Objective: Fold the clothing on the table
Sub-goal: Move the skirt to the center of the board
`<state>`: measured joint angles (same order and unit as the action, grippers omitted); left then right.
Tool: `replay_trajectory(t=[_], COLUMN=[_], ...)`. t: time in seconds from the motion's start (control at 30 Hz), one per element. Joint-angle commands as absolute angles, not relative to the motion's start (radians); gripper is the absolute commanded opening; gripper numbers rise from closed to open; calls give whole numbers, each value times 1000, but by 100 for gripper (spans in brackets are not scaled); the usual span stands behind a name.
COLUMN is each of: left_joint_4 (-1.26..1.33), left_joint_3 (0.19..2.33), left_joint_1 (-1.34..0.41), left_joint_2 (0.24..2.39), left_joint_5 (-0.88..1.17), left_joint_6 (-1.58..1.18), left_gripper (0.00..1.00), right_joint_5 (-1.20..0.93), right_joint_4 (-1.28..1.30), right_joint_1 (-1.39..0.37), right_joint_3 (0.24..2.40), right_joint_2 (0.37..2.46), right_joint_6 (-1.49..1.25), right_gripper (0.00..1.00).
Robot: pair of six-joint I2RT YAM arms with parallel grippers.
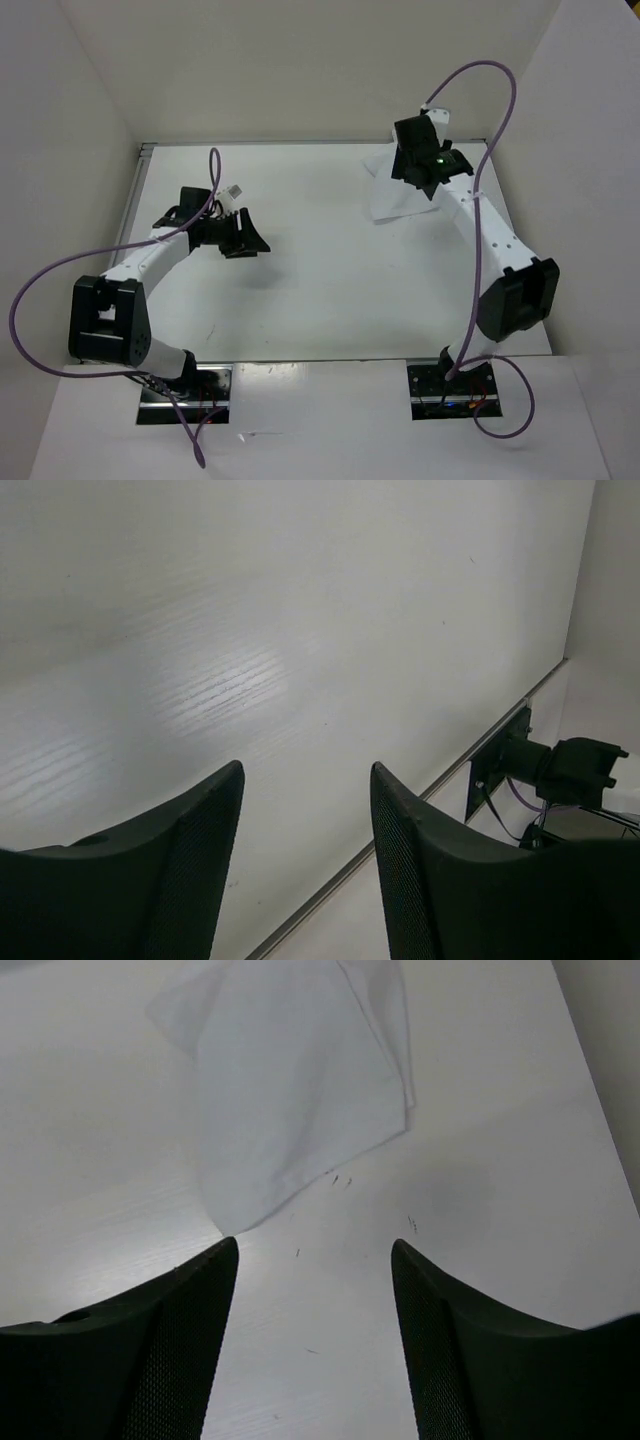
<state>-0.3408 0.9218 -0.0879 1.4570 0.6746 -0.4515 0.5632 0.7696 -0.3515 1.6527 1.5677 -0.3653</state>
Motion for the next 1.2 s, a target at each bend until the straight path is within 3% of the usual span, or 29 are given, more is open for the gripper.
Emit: replay_trajectory(t=[0.0, 0.1, 0.33, 0.73, 1.17], left_joint_4=[-322, -333, -368, -387, -387], left_joint_3=[957, 980, 982, 973, 973], left_joint_1=[-83, -83, -83, -83, -83], left_joint_2=[1399, 1388, 1401, 1391, 1401], left_joint_5=[654, 653, 678, 678, 678], left_joint_6=[-445, -445, -413, -413, -413], left_gripper=[61, 63, 63, 63, 63], right_joint_5=[584, 617, 572, 494, 365], right_joint_4=[695, 660, 683, 640, 540], right_joint_1=[-309, -249, -117, -20, 43], right_joint_3=[1600, 1630, 1756, 1816, 1816], right_joint_2=[1656, 1768, 2044, 2169, 2243], right_joint_6=[-370, -379, -393, -393, -402], right_gripper=[68, 68, 58, 55, 46])
